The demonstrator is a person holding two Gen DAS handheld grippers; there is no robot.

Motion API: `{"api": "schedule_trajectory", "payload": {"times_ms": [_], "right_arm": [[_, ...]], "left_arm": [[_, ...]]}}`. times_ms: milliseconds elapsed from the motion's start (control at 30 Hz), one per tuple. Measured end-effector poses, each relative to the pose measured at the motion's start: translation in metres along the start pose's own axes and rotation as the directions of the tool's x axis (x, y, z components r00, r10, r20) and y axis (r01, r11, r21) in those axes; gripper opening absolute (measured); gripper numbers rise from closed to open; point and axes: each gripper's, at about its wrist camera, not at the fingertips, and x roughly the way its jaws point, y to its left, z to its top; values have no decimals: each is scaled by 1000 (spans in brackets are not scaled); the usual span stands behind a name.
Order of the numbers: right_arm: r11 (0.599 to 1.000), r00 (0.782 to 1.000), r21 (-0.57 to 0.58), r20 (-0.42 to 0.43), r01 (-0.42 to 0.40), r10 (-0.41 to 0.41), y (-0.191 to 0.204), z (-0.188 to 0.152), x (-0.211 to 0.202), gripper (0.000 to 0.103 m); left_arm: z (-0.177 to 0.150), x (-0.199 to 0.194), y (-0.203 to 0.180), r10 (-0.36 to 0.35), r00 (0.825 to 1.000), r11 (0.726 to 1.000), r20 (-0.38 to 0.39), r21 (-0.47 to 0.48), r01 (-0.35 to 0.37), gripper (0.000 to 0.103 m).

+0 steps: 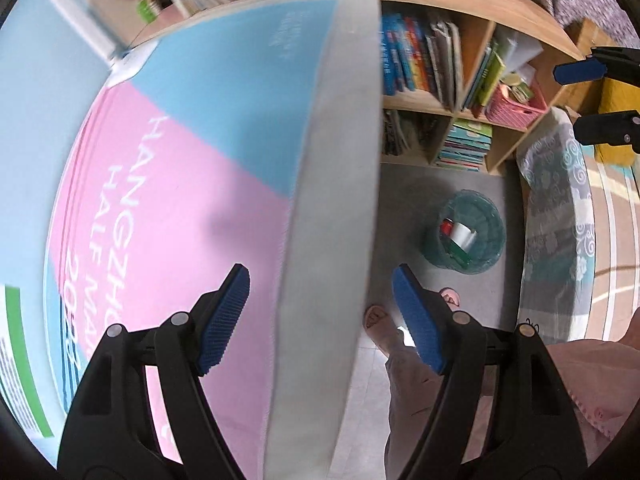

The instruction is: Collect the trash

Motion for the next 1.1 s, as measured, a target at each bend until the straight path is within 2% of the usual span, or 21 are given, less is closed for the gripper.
{"api": "schedule_trajectory", "payload": {"times_ms": [300, 500, 800, 1000, 1100], "right_arm": [[996, 1000, -82, -16, -25, 24, 41, 42, 19, 87], [991, 998, -124, -26, -56, 53, 66, 69, 37, 87], [972, 991, -194, -53, -131, 122, 117, 111, 74, 87], [938, 978, -284, -108, -200, 176, 154, 140, 101, 87], [914, 971, -332, -132, -235, 202, 167, 157, 114, 87]], "left_arm": [[-26, -4, 51, 19, 1000, 992, 4, -124, -18, 72], [-46, -8, 89, 37, 999, 972, -1, -232, -36, 72], [-76, -14, 135, 73, 997, 916, -11, -395, -71, 74], [-93, -14, 155, 108, 993, 864, -49, -490, -118, 74], [-100, -11, 160, 111, 992, 824, -67, -551, -130, 74]]}}
